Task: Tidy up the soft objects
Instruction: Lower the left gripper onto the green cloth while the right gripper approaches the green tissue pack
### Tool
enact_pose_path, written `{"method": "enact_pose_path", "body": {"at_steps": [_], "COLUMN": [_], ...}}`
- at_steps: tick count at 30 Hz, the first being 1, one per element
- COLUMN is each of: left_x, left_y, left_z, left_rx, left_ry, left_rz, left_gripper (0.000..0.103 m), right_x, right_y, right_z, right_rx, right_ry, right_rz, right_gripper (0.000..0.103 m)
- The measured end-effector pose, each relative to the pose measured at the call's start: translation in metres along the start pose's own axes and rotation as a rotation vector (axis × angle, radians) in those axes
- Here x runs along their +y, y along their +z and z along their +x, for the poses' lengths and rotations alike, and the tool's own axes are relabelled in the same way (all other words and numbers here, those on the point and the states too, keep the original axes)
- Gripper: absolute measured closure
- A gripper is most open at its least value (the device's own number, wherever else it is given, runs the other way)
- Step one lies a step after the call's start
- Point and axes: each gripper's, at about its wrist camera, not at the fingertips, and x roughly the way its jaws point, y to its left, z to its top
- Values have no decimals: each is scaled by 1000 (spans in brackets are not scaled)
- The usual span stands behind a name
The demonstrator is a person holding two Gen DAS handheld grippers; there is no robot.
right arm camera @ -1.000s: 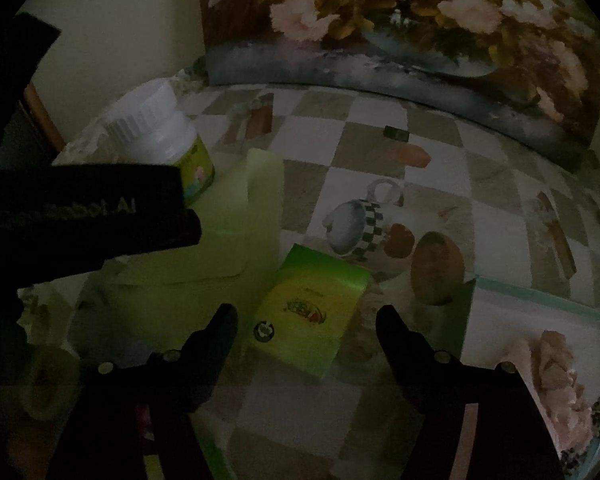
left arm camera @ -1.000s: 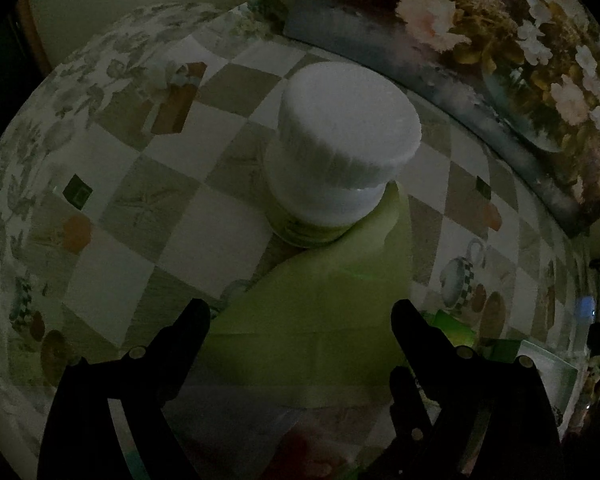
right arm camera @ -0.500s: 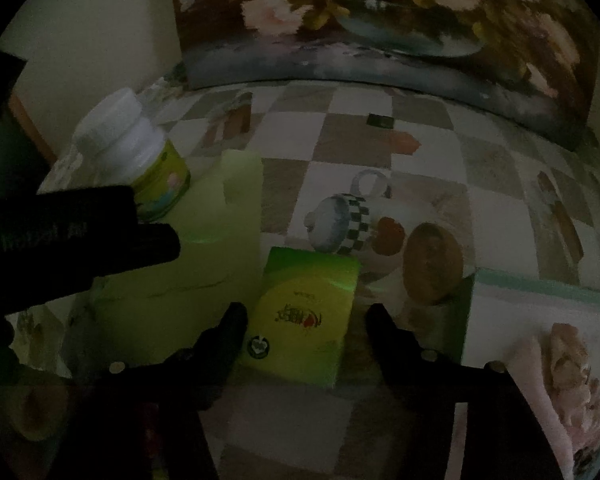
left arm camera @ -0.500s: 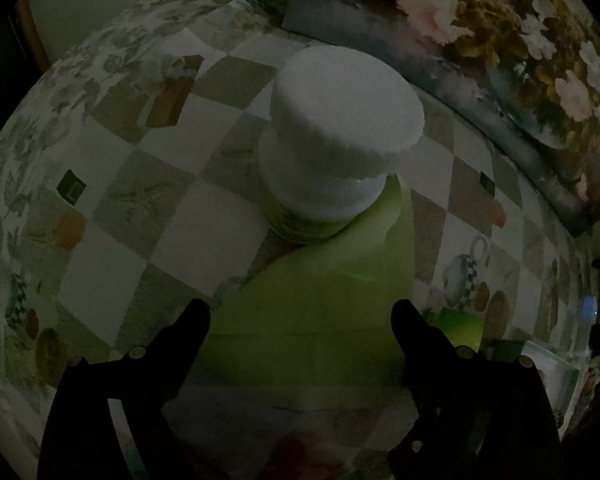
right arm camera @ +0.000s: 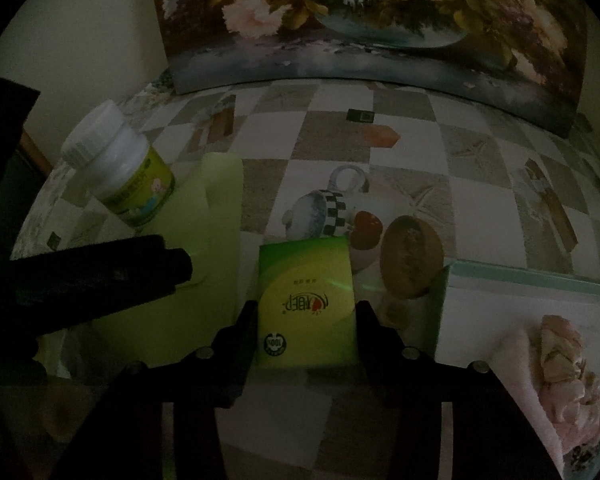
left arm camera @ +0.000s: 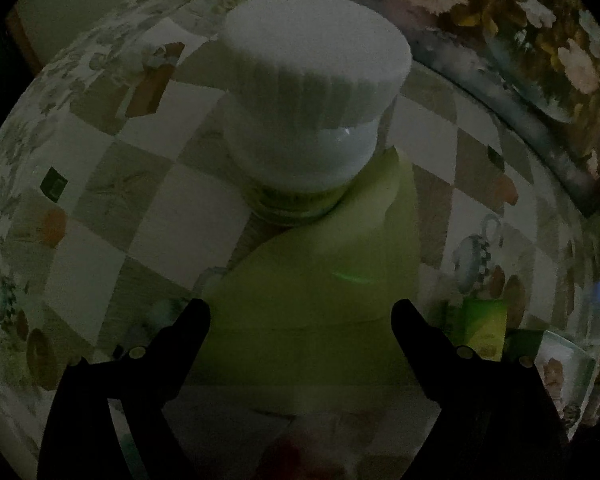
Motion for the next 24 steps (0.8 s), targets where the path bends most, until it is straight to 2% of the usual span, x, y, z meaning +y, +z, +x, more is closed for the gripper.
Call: {"method": "enact_pose_path", "body": {"at_steps": [9, 13, 19, 21, 23, 24], "left_x": [-11, -21, -37, -41, -46, -48], "left_y": [2, -8, -10, -11, -12, -13], "left_z": [8, 6, 9, 8, 3, 1], "left_rx": [0, 4, -3, -5, -12, -14], "left_ry": [51, 90, 100, 90, 77, 68], "left_rz": [54, 90, 85, 96, 110, 116], "left_gripper": [11, 11, 12, 20, 42, 48], "right_x": [-3, -3, -3, -3, -4, -3], "right_y": [-1, -1, -2, -2, -2, -2], "right_z": [0, -1, -1, -1, -1, -1], "right_rx": [5, 5, 5, 5, 5, 5], "right_ry": [-3, -3, -3, -2, -2, -2], "right_rz": [3, 3, 2, 3, 3, 3], "right_gripper": [53, 52, 52, 52, 52, 52]}}
